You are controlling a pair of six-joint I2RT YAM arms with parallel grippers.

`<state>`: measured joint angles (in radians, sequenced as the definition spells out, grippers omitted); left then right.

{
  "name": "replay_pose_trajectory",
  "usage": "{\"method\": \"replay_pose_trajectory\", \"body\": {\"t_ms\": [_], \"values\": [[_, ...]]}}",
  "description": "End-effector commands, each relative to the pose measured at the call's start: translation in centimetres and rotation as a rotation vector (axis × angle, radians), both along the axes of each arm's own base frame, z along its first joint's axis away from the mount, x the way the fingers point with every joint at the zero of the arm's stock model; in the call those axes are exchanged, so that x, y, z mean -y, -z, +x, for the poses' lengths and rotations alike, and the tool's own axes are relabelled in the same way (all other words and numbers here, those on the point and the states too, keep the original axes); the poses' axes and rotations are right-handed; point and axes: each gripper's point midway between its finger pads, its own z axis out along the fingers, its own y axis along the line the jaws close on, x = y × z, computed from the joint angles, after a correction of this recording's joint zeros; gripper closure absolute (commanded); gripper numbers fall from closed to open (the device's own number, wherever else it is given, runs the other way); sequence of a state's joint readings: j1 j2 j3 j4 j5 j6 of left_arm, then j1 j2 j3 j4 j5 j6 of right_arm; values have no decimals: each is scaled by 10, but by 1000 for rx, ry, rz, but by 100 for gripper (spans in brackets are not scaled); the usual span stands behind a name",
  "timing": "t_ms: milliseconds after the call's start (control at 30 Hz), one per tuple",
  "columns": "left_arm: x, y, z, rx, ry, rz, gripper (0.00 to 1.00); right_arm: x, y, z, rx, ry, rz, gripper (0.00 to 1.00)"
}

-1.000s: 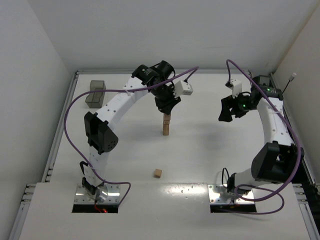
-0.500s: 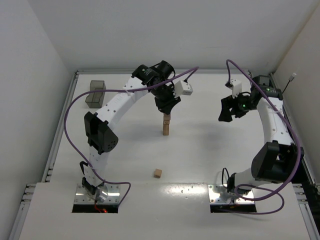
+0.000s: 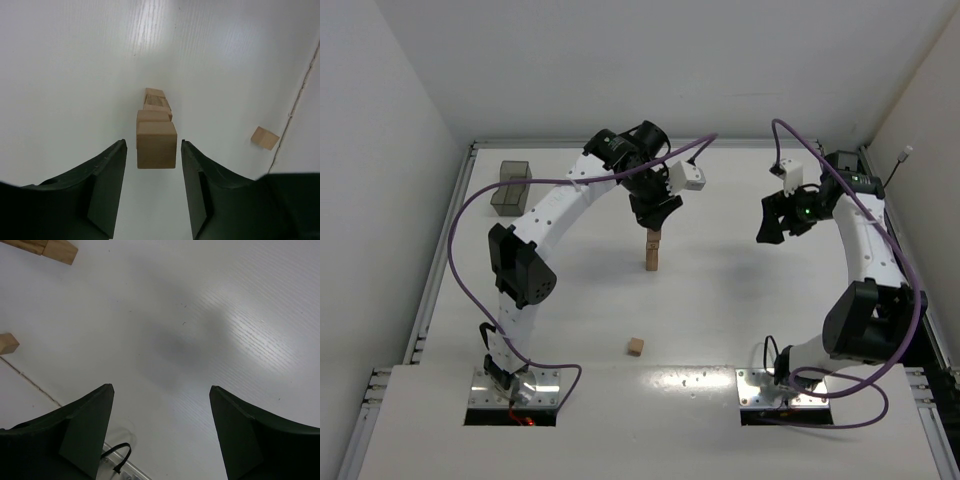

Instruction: Build the wood block tower

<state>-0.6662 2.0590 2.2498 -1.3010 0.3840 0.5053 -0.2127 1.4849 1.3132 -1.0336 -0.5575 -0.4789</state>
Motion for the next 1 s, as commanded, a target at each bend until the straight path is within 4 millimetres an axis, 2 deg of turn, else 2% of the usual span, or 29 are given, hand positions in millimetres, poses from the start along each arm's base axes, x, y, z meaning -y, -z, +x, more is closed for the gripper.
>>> {"method": "replay_pose_trajectory", "body": {"t_ms": [0, 167, 267, 367, 400, 500, 533, 567, 600, 633, 667, 700, 733, 767, 800, 833, 867, 900, 933, 967], "values": [[6, -22, 0, 47, 9, -44, 55, -5, -14, 9, 53, -31, 16, 26], [6, -18, 1, 40, 9, -38, 45, -5, -14, 9, 53, -31, 16, 26], [7, -30, 2, 54, 4, -80, 42, -5, -14, 9, 53, -31, 16, 26], [3, -53, 8, 87, -48, -131, 40, -5, -14, 7, 49, -38, 14, 26], [-2, -73, 11, 117, -92, -178, 38, -5, -14, 7, 49, -38, 14, 26], [-14, -110, 22, 166, -194, -284, 31, -12, -20, 5, 70, -69, 43, 29], [-36, -128, 25, 164, -288, -334, 28, -17, -24, 4, 91, -95, 49, 30], [-49, -138, 29, 171, -348, -367, 24, -25, -29, -4, 93, -126, 61, 32], [-60, -152, 39, 206, -402, -419, 24, -37, -36, -8, 122, -185, 100, 32], [-89, -144, 49, 166, -520, -431, 22, -48, -36, -17, 118, -225, 129, 34], [-111, -166, 43, 217, -578, -479, 22, -71, -36, -29, 115, -315, 153, 37], [-127, -177, 50, 266, -640, -520, 22, -90, -41, -48, 133, -413, 169, 38], [-159, -158, 58, 237, -770, -510, 22, -106, -30, -66, 102, -480, 177, 38], [-181, -159, 60, 273, -866, -514, 22, -136, -25, -90, 102, -618, 166, 40], [-202, -178, 47, 338, -928, -563, 22, -148, -21, -97, 139, -679, 131, 40], [-218, -189, 49, 404, -981, -608, 22, -157, -13, -117, 138, -715, 120, 41], [-249, -164, 51, 395, -1123, -583, 21, -175, -9, -135, 155, -806, 115, 42], [-266, -174, 39, 451, -1183, -611, 14, -177, 3, -143, 150, -837, 84, 44], [-284, -157, 39, 445, -1274, -609, 11, -182, 10, -149, 132, -869, 77, 46], [-294, -153, 35, 459, -1319, -605, 8, -186, 13, -152, 137, -895, 64, 47]]}}
